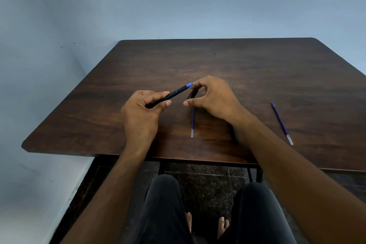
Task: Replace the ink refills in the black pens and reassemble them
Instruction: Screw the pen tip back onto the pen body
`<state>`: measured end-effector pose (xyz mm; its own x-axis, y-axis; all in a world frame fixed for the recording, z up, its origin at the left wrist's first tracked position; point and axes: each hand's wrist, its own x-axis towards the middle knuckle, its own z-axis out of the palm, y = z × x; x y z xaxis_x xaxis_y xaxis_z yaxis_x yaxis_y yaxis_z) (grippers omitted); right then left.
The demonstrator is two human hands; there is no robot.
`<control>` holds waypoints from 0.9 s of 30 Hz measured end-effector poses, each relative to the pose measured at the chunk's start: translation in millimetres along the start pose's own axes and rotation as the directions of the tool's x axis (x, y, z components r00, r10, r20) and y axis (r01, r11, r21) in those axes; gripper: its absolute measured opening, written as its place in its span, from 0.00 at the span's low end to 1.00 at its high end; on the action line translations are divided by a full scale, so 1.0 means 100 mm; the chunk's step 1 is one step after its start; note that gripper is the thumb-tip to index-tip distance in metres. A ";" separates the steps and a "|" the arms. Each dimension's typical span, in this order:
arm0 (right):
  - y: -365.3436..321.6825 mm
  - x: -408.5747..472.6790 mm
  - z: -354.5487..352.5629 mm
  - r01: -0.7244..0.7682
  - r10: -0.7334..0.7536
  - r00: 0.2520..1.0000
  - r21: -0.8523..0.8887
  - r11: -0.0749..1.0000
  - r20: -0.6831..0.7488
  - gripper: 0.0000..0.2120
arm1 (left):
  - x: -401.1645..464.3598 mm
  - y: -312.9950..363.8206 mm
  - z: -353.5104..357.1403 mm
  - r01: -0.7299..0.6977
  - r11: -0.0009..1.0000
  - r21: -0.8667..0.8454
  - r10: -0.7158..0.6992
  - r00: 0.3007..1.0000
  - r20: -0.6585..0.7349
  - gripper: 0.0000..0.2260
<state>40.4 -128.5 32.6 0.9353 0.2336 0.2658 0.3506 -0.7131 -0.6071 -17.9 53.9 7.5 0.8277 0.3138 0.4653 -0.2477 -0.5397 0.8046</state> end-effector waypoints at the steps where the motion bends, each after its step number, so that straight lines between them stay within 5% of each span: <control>1: 0.01 0.00 -0.03 -0.004 0.005 1.000 0.033 0.999 -0.031 0.21 | 0.00 0.00 -0.01 -0.007 1.000 0.002 0.007 1.000 -0.001 0.14; 7: 0.10 -0.06 -0.15 -0.020 0.043 0.988 0.156 0.987 -0.148 0.15 | 0.01 -0.01 0.02 -0.019 1.000 0.011 0.019 1.000 -0.002 0.14; 27: 0.28 -0.19 -0.28 -0.075 0.104 0.994 0.487 0.870 -0.033 0.11 | 0.00 0.02 0.02 -0.031 0.997 0.074 0.029 0.999 0.023 0.14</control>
<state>31.4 -171.8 31.7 0.9645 0.1367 0.2258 0.2585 -0.3157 -0.9130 -17.1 51.4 8.3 0.8316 0.2793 0.4800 -0.2352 -0.6059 0.7600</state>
